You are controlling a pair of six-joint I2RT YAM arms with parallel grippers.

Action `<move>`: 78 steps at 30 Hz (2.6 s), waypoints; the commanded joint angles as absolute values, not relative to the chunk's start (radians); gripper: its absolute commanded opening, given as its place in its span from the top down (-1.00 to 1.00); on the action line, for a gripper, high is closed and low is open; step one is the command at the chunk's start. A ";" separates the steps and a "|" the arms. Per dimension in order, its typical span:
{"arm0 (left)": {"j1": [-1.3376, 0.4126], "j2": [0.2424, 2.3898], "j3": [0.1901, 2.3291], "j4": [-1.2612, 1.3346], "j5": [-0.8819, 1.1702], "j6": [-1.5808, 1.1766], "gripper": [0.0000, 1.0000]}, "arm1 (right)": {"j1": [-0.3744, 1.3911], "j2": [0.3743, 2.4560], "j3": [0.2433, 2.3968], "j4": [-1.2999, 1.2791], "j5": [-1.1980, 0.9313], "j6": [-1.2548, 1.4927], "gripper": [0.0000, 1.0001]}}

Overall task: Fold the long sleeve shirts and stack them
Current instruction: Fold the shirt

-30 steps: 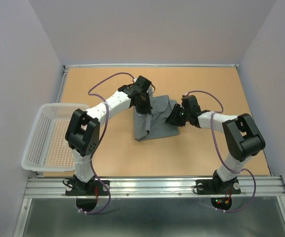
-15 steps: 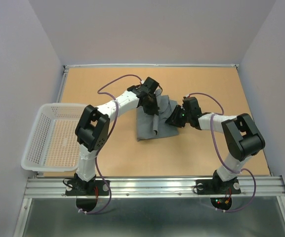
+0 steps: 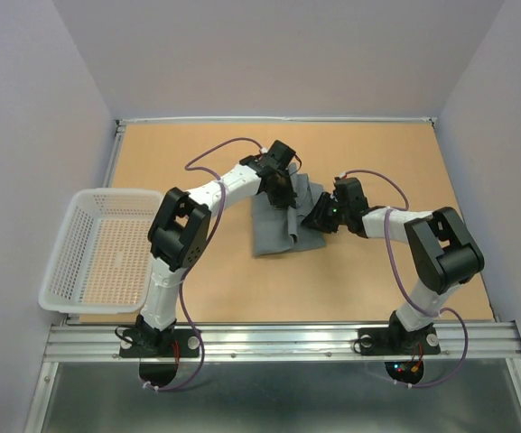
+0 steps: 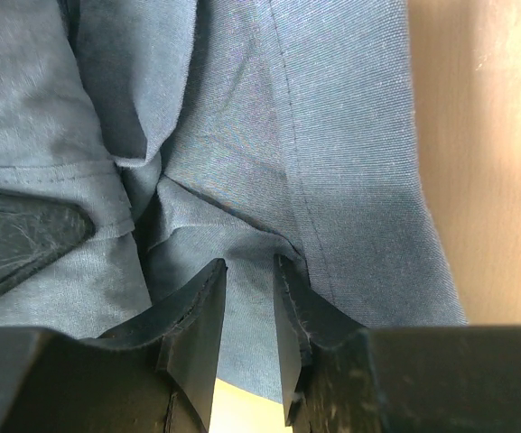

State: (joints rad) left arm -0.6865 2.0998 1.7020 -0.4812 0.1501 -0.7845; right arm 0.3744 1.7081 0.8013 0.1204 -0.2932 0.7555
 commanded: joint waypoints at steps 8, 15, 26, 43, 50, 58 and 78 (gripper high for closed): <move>-0.695 2.137 1.752 -0.439 0.160 -0.818 0.99 | 0.380 1.715 0.764 0.101 -0.296 0.729 0.32; -0.695 2.148 1.753 -0.402 0.155 -0.827 0.85 | 0.380 1.706 0.767 0.101 -0.298 0.723 0.30; -0.696 2.051 1.669 -0.359 0.203 -0.799 0.17 | 0.380 1.540 0.804 0.002 -0.143 0.658 -0.07; -0.687 1.786 1.597 -0.308 0.189 -0.772 -0.61 | 0.380 1.426 0.948 -0.169 -0.213 0.558 -0.11; -0.664 1.684 1.435 -0.308 0.146 -0.730 -0.51 | 0.380 1.546 0.960 -0.163 -0.221 0.594 0.02; -0.660 1.550 1.224 -0.314 0.071 -0.675 -0.50 | 0.380 1.631 1.023 -0.141 -0.222 0.572 0.13; -0.578 1.414 1.040 -0.313 0.052 -0.630 -0.49 | 0.373 1.758 1.098 -0.109 -0.186 0.601 0.10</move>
